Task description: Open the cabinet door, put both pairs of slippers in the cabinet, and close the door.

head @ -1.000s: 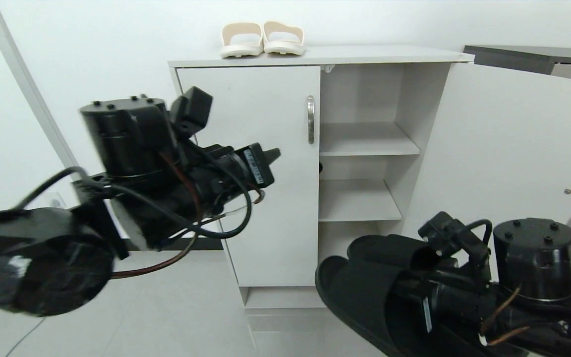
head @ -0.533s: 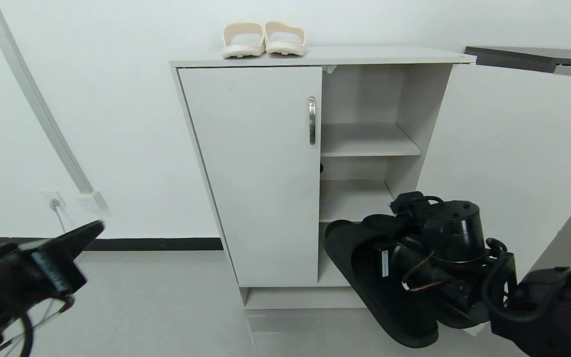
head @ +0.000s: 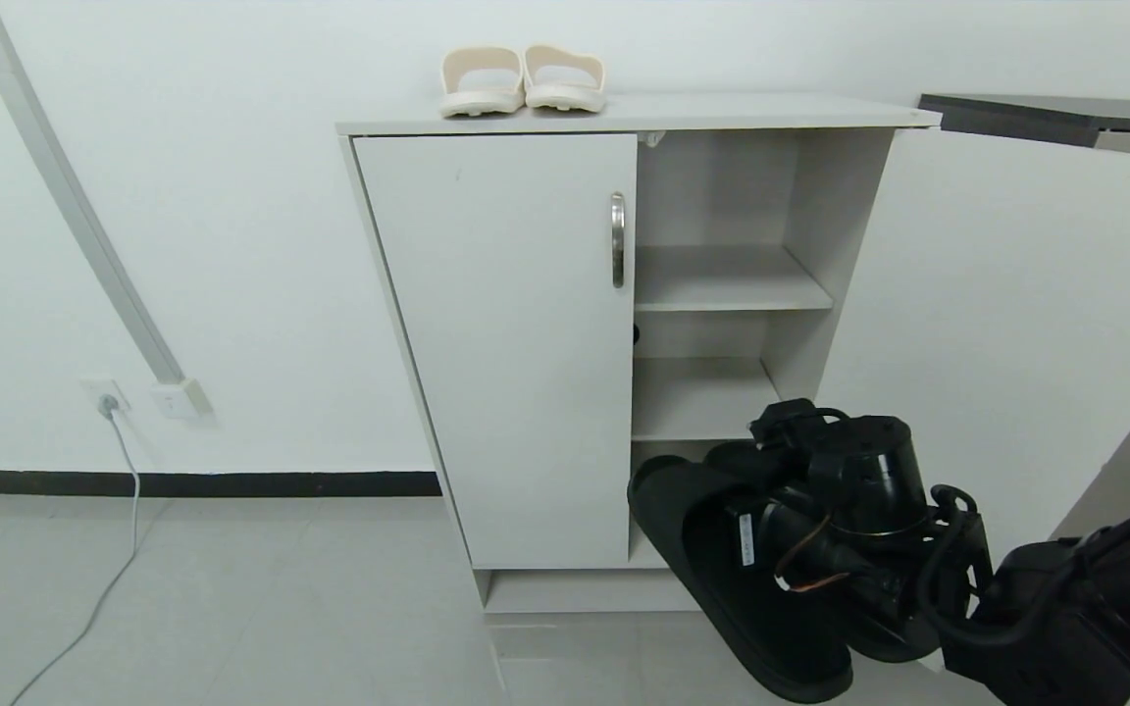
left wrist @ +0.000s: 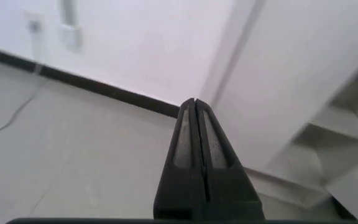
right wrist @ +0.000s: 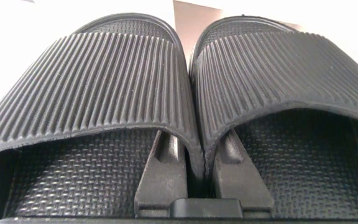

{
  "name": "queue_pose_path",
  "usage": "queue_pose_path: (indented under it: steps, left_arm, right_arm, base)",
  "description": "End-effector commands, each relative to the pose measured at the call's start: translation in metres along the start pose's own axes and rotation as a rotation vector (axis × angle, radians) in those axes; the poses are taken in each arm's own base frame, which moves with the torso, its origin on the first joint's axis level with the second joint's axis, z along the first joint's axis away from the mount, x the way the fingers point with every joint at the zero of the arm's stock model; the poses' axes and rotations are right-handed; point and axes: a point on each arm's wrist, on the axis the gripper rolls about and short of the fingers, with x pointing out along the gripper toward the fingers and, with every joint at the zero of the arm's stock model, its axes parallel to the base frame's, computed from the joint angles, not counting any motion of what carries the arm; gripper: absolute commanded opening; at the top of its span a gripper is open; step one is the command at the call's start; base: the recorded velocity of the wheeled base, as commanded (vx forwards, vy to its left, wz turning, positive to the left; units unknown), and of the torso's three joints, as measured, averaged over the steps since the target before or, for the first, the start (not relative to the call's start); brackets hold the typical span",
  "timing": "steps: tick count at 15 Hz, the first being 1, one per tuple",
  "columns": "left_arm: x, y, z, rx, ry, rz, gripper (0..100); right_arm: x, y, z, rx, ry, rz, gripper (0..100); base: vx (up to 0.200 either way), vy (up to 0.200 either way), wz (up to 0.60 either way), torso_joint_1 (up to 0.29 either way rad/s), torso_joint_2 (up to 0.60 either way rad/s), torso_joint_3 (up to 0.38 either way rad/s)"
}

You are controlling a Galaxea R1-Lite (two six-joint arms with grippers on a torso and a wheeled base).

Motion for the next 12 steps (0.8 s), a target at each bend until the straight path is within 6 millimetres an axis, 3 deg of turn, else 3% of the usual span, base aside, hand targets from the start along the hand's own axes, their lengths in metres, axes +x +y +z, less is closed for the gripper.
queue_pose_path:
  steps: [1, 4, 8, 11, 12]
  left_arm:
    - [-0.006, 0.008, -0.030, -0.023, -0.048, 0.017, 0]
    - [-0.006, 0.005, -0.031, -0.015, -0.024, -0.084, 0]
    - [-0.008, -0.002, -0.037, 0.114, 0.067, -0.467, 0]
    - [-0.007, -0.002, -0.037, 0.134, 0.076, -0.475, 0]
    - [-0.005, -0.003, -0.036, 0.128, 0.098, -0.406, 0]
  right_arm:
    - [0.000, 0.004, -0.004, -0.009, 0.012, 0.010, 0]
    - [0.000, 0.004, -0.003, -0.004, -0.005, 0.004, 0]
    - [0.000, 0.008, -0.006, -0.016, -0.001, 0.009, 0]
    - [0.000, 0.008, -0.006, -0.023, -0.010, 0.014, 0]
    - [0.001, 0.009, -0.006, -0.022, -0.012, 0.014, 0]
  base:
    - [0.000, 0.000, 0.00, 0.000, 0.00, 0.000]
    - [0.000, 0.000, 0.00, 0.000, 0.00, 0.000]
    - [0.000, 0.000, 0.00, 0.000, 0.00, 0.000]
    - [0.000, 0.000, 0.00, 0.000, 0.00, 0.000]
    - [0.000, 0.000, 0.00, 0.000, 0.00, 0.000]
